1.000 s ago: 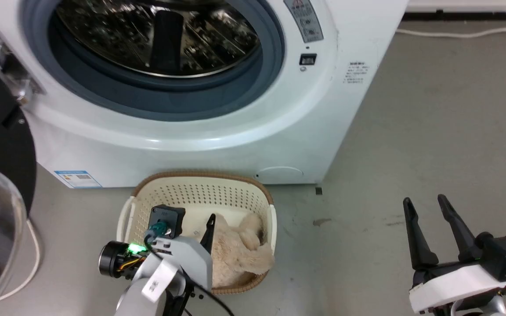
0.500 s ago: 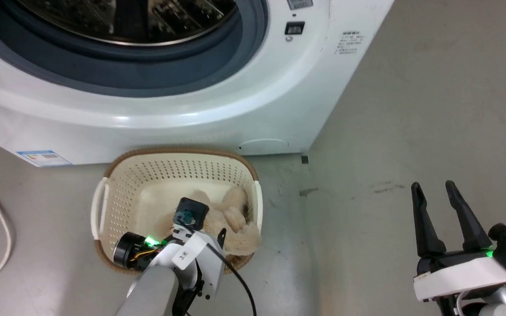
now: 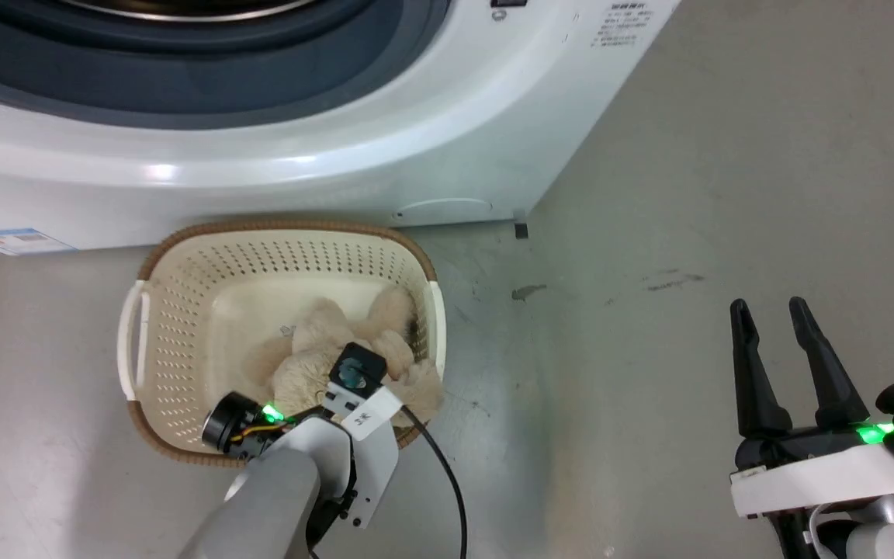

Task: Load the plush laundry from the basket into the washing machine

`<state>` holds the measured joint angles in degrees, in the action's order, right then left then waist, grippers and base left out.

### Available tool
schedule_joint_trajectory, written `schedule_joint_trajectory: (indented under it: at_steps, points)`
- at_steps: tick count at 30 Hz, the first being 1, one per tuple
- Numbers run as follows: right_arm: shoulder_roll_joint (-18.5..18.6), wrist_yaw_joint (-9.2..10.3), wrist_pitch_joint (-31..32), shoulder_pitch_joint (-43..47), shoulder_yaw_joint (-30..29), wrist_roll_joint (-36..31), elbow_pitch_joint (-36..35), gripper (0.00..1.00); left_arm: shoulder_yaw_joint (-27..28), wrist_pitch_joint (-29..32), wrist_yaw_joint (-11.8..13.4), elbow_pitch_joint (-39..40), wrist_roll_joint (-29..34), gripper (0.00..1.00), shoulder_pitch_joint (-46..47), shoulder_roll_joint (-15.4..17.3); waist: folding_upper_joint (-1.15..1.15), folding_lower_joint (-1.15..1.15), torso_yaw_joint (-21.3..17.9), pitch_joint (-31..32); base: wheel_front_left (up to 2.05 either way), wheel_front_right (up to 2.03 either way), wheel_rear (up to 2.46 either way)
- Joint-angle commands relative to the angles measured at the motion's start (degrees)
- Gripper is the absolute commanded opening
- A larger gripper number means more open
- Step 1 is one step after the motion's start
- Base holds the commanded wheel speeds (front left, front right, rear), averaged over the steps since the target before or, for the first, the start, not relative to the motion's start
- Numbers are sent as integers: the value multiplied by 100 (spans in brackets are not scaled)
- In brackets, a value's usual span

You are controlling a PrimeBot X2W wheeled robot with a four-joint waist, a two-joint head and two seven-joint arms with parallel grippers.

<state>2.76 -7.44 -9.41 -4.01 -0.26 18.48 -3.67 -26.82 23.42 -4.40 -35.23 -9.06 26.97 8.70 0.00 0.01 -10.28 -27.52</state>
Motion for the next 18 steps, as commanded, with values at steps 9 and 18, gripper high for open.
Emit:
schedule_joint_trajectory:
  at_steps: [9, 18]
  points:
    - [8, -3, -163, -220, 76, 316, -76, 100, -674, 186, 135, -351, 312, 100, 720, 255, 0, -1, -155, -453, 0, 0, 0]
    - [9, -4, -271, -331, 138, 564, -50, 100, -1101, 222, 110, -725, 257, 100, 1145, 291, 0, -1, -282, -732, 0, 0, 0]
